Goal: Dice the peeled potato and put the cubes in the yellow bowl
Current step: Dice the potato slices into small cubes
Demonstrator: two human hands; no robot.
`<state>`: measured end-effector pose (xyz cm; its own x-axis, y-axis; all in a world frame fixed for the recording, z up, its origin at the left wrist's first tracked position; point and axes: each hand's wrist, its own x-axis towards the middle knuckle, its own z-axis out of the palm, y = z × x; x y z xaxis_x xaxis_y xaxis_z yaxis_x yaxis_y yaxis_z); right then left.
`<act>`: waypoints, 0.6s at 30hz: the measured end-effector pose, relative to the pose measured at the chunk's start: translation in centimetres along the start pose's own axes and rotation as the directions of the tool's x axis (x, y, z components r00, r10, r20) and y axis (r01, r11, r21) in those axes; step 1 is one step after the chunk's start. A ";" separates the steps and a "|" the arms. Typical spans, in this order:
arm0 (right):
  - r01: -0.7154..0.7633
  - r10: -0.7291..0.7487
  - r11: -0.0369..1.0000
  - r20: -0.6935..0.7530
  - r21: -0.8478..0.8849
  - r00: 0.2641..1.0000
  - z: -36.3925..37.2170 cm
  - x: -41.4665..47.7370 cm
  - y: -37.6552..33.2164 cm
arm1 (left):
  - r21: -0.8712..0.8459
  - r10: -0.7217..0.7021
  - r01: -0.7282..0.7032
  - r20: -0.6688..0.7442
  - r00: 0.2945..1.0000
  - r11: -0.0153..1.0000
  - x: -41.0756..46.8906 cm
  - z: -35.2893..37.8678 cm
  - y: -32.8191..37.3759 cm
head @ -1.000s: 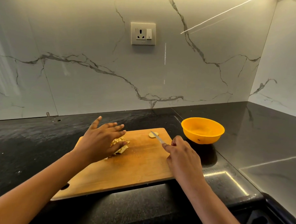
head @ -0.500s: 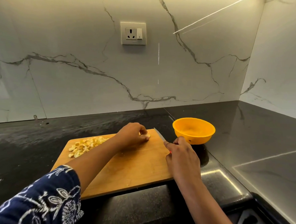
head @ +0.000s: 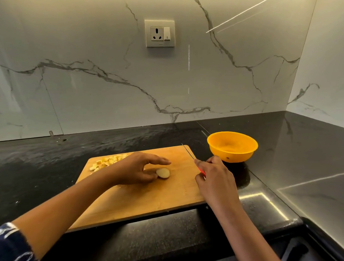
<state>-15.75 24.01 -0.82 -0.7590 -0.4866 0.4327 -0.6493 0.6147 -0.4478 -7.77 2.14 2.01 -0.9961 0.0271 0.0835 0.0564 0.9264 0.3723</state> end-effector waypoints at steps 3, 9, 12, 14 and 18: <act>0.012 -0.013 1.000 0.042 0.029 0.999 0.0 -0.3 -0.1 | 0.078 0.049 -0.042 -0.085 0.995 0.996 -1.6 0.1 -0.1; 0.097 -0.102 0.993 0.076 0.068 0.992 -0.4 -1.6 -0.8 | 0.420 0.113 -0.156 0.126 0.986 0.894 -4.0 1.1 -0.5; 0.191 -0.196 0.980 0.094 0.060 0.976 -0.5 -2.8 -1.4 | 0.408 0.102 -0.163 0.166 0.981 0.899 -4.2 1.1 -0.8; 0.223 -0.228 0.973 0.104 0.056 0.968 -0.6 -3.1 -1.7 | 0.385 0.110 -0.169 0.172 0.979 0.907 -4.2 1.1 -0.9; 0.266 -0.269 0.963 0.141 0.039 0.953 -0.7 -2.7 -1.7 | 0.370 0.114 -0.181 0.194 0.974 0.911 -4.2 1.2 -1.0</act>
<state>-12.55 24.76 -0.71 -0.5555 -0.7166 0.4219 -0.8291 0.4382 -0.3472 -3.73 1.56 0.14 -0.9771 0.2051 -0.0559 0.2063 0.9783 -0.0174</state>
